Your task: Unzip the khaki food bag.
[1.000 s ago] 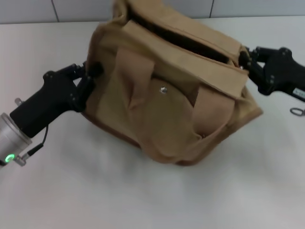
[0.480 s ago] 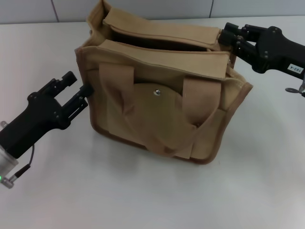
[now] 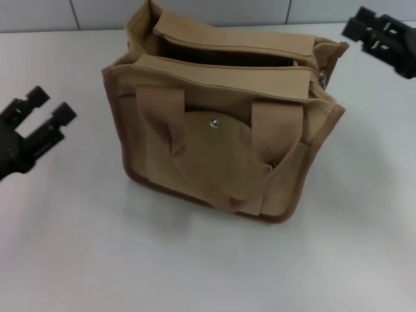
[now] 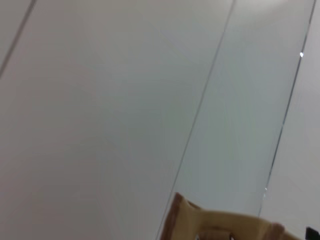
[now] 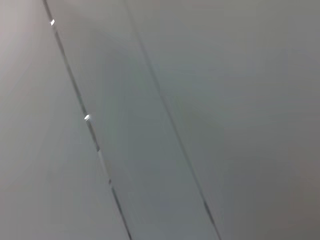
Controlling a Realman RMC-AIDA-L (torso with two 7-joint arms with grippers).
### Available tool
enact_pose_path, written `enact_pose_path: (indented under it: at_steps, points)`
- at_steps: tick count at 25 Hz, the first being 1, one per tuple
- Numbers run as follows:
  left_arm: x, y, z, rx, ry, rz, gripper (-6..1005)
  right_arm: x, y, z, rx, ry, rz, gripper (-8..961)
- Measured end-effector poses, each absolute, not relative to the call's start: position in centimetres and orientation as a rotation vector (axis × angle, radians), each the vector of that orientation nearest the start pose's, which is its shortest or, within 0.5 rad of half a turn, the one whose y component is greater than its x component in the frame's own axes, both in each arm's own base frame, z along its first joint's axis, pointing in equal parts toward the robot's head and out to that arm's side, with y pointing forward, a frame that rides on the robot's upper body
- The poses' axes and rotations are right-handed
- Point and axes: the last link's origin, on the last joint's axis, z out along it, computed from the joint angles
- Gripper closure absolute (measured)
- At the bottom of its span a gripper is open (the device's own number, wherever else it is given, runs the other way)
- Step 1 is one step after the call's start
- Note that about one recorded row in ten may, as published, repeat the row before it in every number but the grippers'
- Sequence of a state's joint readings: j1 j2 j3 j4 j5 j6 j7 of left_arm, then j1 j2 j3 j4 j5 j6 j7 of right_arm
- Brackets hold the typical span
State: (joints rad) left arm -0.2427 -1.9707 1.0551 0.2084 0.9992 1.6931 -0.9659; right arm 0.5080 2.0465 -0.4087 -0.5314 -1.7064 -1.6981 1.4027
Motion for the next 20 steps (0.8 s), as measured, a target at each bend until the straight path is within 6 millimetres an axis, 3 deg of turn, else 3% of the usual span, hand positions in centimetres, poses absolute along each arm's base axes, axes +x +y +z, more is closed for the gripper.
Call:
enact_pose_path:
  at_steps: [6,9,12,13,15,20]
  points:
    - [-32.7,23.6,5.6,-2.097,-0.65,-1.349,189,27.4,31.9,8.0,-2.181,0.813,1.435,400]
    - [-32.4,23.0,7.2,-2.166,-0.581,-1.389,189,27.0,30.2,9.2,-2.176,0.749,1.571,343]
    - [-31.8,22.9,7.7,-2.323,-0.53,-1.362,189,26.0,28.0,9.9,-2.295,0.599,1.647,285]
    - [-31.7,22.9,7.7,-2.355,-0.522,-1.35,189,25.6,26.7,9.6,-2.428,0.493,1.623,282]
    - [-31.5,22.8,7.5,-2.407,-0.511,-1.329,189,25.5,26.1,9.0,-2.514,0.451,1.582,276]
    - [-30.5,23.2,6.4,-2.629,-0.472,-1.236,189,25.6,23.9,5.1,-2.764,0.344,1.424,262]
